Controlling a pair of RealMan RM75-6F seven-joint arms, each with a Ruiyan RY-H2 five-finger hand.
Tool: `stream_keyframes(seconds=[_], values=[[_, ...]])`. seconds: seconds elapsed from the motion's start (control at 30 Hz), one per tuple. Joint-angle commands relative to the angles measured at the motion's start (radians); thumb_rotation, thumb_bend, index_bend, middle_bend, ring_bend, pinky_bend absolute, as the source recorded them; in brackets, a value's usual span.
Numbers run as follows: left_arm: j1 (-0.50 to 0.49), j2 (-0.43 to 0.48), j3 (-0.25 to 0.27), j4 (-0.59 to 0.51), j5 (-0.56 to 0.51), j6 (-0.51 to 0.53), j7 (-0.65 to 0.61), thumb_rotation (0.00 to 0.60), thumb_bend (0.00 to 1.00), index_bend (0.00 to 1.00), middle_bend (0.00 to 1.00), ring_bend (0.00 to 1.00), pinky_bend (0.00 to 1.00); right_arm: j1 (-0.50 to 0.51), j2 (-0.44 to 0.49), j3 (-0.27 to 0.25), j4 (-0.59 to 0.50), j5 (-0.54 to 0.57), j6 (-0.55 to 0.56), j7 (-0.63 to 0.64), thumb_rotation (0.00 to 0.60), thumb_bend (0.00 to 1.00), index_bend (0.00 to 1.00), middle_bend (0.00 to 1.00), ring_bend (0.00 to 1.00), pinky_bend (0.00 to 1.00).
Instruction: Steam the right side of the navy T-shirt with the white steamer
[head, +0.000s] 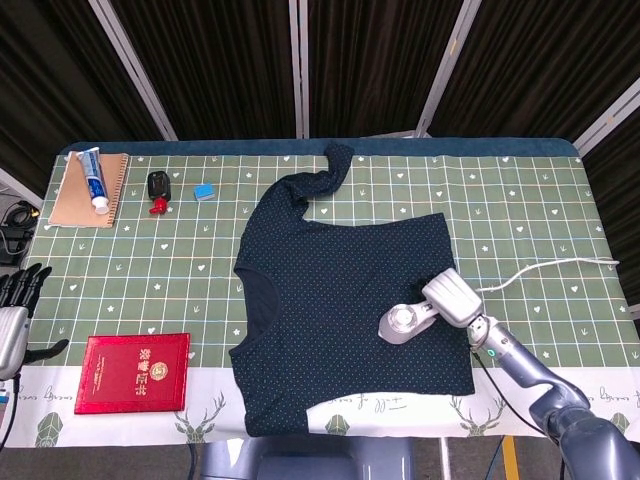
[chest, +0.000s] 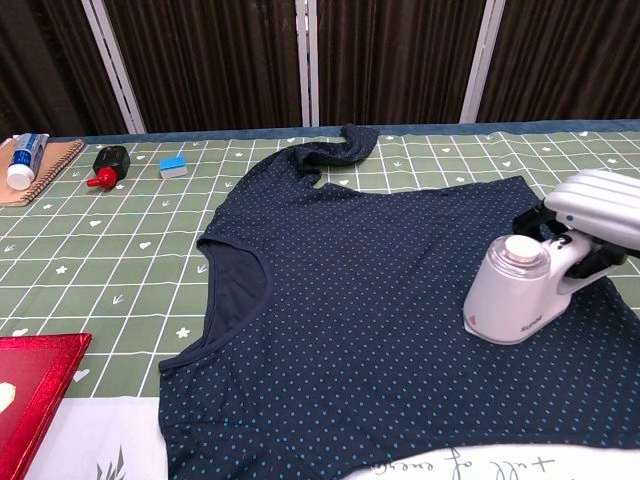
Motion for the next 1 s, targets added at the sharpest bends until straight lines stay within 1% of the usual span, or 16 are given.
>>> stream_keyframes(seconds=[0.03, 0.2, 0.43, 0.6, 0.8, 0.9, 1.0], values=[[0.0, 0.0, 0.0, -0.001, -0.001, 0.0, 0.0, 0.6, 0.0, 0.0, 0.0, 0.0, 0.0, -0.013, -0.009, -0.001, 0.029, 0.006, 0.002, 0.035, 0.6, 0.41, 0.82, 0.71, 0.71, 0.79], [-0.001, -0.001, 0.001, 0.0, 0.0, -0.002, 0.0, 0.6, 0.0, 0.0, 0.0, 0.0, 0.0, -0.004, -0.028, -0.009, 0.024, -0.014, 0.031, 0.047, 0.6, 0.41, 0.82, 0.71, 0.71, 0.79], [-0.002, -0.002, 0.002, 0.0, 0.004, -0.001, 0.002, 0.6, 0.0, 0.0, 0.0, 0.0, 0.0, 0.019, -0.046, -0.027, -0.014, -0.051, 0.053, 0.002, 0.6, 0.41, 0.82, 0.71, 0.71, 0.79], [-0.002, 0.0, 0.001, 0.001, 0.002, -0.001, -0.003, 0.6, 0.0, 0.0, 0.0, 0.0, 0.0, 0.047, -0.059, -0.034, -0.112, -0.085, 0.085, -0.054, 0.6, 0.41, 0.82, 0.71, 0.71, 0.79], [-0.001, 0.003, 0.001, 0.001, 0.003, 0.001, -0.009, 0.6, 0.0, 0.0, 0.0, 0.0, 0.0, 0.064, -0.063, -0.04, -0.199, -0.107, 0.075, -0.129, 0.6, 0.41, 0.82, 0.71, 0.71, 0.79], [0.0, 0.006, 0.001, 0.001, 0.003, 0.0, -0.014, 0.6, 0.0, 0.0, 0.0, 0.0, 0.0, 0.065, -0.061, -0.038, -0.222, -0.105, 0.063, -0.151, 0.6, 0.41, 0.82, 0.71, 0.71, 0.79], [0.0, 0.007, 0.001, 0.002, 0.002, 0.0, -0.016, 0.6, 0.0, 0.0, 0.0, 0.0, 0.0, 0.061, -0.053, -0.035, -0.223, -0.099, 0.056, -0.155, 0.6, 0.41, 0.82, 0.71, 0.71, 0.79]])
